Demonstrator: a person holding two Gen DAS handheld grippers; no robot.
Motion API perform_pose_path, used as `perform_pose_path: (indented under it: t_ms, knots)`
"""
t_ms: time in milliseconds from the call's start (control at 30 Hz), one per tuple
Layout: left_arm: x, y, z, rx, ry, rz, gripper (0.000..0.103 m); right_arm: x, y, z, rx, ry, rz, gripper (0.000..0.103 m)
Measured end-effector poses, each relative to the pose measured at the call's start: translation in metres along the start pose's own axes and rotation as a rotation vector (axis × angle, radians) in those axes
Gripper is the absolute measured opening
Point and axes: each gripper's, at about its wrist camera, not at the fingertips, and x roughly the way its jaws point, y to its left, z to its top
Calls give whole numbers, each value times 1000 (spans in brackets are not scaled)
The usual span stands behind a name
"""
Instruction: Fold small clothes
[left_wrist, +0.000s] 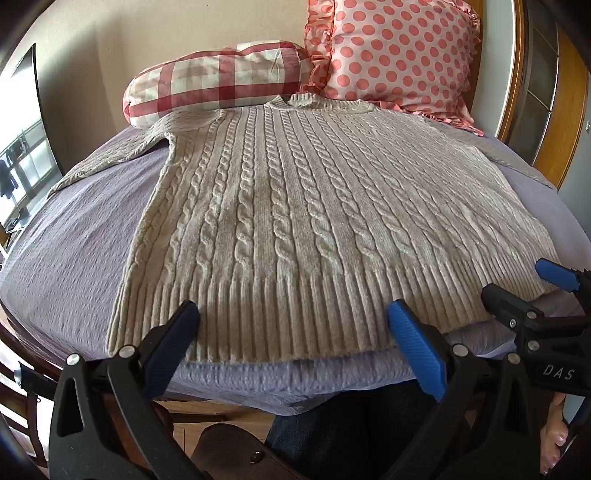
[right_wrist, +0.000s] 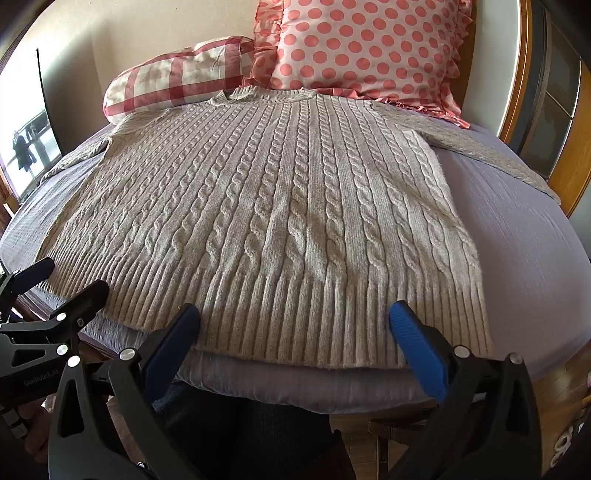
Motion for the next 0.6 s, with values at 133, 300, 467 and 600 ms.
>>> perform_pose_path:
  t_ms: [133,300,467,600]
  knots:
    - [0,0,0,-3,1,-3,101,0,0,0,0,1,0,102]
    - [0,0,0,-3,1,-4,101,0,0,0,0,3,1,102]
    - [0,0,0,-4,0,-4,101,1,0,0,1,4,1,102]
    - [0,0,0,-4,0,-4,101,1,0,0,0,5,0,102]
